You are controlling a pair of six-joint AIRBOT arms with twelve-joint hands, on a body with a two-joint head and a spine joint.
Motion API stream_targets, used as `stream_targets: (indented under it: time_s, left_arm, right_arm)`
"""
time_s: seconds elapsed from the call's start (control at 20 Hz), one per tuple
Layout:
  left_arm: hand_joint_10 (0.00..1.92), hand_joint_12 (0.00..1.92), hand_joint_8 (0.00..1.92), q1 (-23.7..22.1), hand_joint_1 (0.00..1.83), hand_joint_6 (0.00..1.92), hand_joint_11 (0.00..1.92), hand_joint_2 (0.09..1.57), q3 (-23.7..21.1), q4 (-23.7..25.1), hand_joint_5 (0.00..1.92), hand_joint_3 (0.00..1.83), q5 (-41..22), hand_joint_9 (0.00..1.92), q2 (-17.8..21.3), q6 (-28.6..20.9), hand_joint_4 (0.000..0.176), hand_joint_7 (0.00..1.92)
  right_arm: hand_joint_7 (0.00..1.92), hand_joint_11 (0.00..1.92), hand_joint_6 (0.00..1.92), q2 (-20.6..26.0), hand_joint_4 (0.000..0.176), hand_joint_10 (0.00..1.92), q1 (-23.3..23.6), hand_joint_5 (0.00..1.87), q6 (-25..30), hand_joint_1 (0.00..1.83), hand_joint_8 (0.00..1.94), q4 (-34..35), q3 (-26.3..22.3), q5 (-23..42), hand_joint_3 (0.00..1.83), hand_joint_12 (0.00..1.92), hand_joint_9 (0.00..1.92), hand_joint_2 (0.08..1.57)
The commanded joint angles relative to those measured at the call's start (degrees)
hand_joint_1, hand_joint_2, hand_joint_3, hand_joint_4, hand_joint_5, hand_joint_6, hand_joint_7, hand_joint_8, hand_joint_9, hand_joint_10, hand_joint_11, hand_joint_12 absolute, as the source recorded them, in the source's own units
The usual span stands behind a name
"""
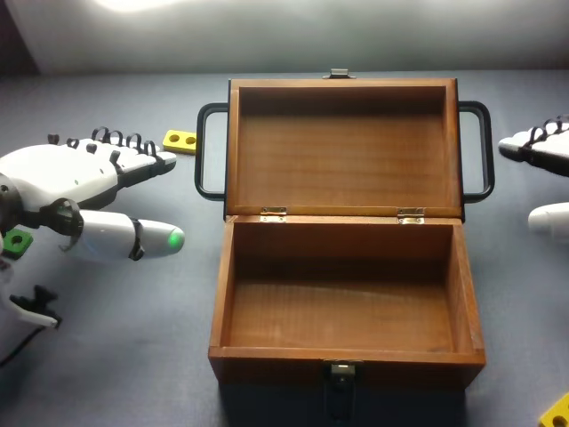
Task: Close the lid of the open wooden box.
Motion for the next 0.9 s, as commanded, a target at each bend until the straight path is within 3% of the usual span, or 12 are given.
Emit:
stream_targets:
  time_s: [0.0, 0.2, 0.25, 0.45, 0.85]
  left_arm:
    - [0.00, 0.00, 0.00, -1.0, 0.00, 0.00, 0.00, 1.16, 0.4, -0.2, 0.00, 0.00, -4.6, 0.00, -0.5, -0.3, 0.000, 0.00]
    - [0.00, 0.01, 0.00, -2.3, 0.00, 0.00, 0.01, 1.22, 1.3, 0.8, 0.00, 0.02, -3.3, 0.00, -1.5, -0.2, 0.000, 0.00]
    - [0.00, 0.00, 0.00, -3.9, 0.01, 0.00, 0.00, 1.33, 2.1, 2.5, 0.00, 0.02, -1.5, 0.00, -2.5, -0.2, 0.000, 0.00]
    - [0.00, 0.00, 0.00, -5.2, 0.02, 0.00, 0.00, 1.31, 3.9, 4.0, 0.00, 0.00, 1.5, 0.00, -4.3, -0.2, 0.000, 0.00]
    - [0.00, 0.00, 0.00, -7.4, 0.03, 0.00, 0.00, 1.28, 4.4, 5.7, 0.00, 0.00, 1.7, 0.00, -5.7, -0.2, 0.000, 0.00]
  right_arm:
    - [0.00, 0.01, 0.00, -0.4, 0.000, 0.00, 1.2, 0.01, 1.2, 0.00, 0.00, 1.0, 0.8, 5.3, 0.00, 0.00, 0.00, 1.31]
    - [0.00, 0.00, 0.00, -1.8, 0.000, 0.00, 3.8, 0.01, 2.3, 0.00, 0.00, -2.6, 1.9, 2.8, 0.01, 0.00, 0.00, 1.33]
    - [0.00, 0.02, 0.00, -2.5, 0.000, 0.00, 4.5, 0.01, 2.4, 0.00, 0.00, -3.6, 2.4, 1.9, 0.00, 0.01, 0.00, 1.33]
    - [0.00, 0.01, 0.00, -3.1, 0.000, 0.00, 4.7, 0.00, 3.4, 0.00, 0.00, -4.5, 3.1, 1.1, 0.00, 0.00, 0.00, 1.31]
    - [0.00, 0.00, 0.00, -4.4, 0.000, 0.00, 6.1, 0.00, 4.5, 0.00, 0.00, -6.5, 3.6, 1.0, 0.00, 0.00, 0.00, 1.34]
